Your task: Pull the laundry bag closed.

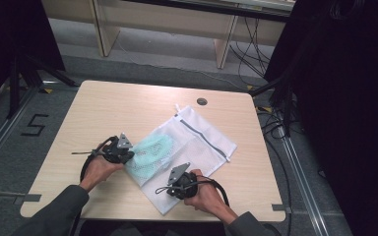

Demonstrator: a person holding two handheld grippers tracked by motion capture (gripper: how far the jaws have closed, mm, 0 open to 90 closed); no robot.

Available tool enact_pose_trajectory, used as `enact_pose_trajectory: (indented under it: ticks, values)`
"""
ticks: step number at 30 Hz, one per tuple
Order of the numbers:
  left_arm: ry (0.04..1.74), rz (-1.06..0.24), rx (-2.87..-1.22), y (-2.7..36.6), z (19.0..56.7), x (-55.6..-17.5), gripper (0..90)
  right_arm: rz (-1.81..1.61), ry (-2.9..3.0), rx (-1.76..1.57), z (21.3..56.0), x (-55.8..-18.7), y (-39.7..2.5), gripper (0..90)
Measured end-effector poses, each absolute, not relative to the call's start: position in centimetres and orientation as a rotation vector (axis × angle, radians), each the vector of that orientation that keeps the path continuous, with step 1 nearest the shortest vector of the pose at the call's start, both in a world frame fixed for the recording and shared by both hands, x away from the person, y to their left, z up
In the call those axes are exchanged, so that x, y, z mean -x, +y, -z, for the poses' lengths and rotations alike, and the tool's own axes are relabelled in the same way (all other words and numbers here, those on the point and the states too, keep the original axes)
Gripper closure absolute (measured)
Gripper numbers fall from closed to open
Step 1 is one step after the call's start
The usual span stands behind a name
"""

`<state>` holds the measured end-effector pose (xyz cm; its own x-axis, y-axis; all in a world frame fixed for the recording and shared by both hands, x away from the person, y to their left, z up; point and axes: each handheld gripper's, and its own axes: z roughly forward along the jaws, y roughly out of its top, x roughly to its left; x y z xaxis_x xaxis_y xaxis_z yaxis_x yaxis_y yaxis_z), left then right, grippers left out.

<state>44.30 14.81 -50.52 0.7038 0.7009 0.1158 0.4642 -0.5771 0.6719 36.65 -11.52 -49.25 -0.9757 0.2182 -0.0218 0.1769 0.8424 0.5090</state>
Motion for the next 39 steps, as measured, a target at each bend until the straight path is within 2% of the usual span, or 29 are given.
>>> enact_pose_trajectory:
  ticks: [10,15,19,25,30,32,39]
  values:
    - [0.838,-0.639,-2.291,13.5,50.8,-47.6,89.6,-0.861,2.953,-0.25,49.6,-37.0,-7.6,90.0]
    - [0.844,-0.642,-2.235,14.5,49.4,-47.2,89.6,-0.908,2.934,-0.297,48.3,-37.8,-9.0,90.0]
    - [0.847,-0.534,-2.164,14.7,47.8,-45.0,89.6,-0.9,2.836,-0.409,47.0,-39.4,-12.9,90.0]
    - [0.767,-0.292,-2.199,12.8,48.7,-40.5,89.5,-0.797,2.777,-0.605,47.2,-41.1,-18.9,90.0]
    - [0.69,-0.296,-2.29,11.4,50.1,-39.9,89.3,-0.74,2.768,-0.616,48.0,-42.2,-21.2,90.0]
    - [0.724,-0.304,-2.294,11.4,50.4,-40.2,89.5,-0.719,2.765,-0.691,48.3,-42.1,-21.3,90.0]
    - [0.802,-0.316,-2.293,13.3,50.8,-41.5,89.6,-0.665,2.813,-0.637,48.7,-41.6,-20.3,90.0]
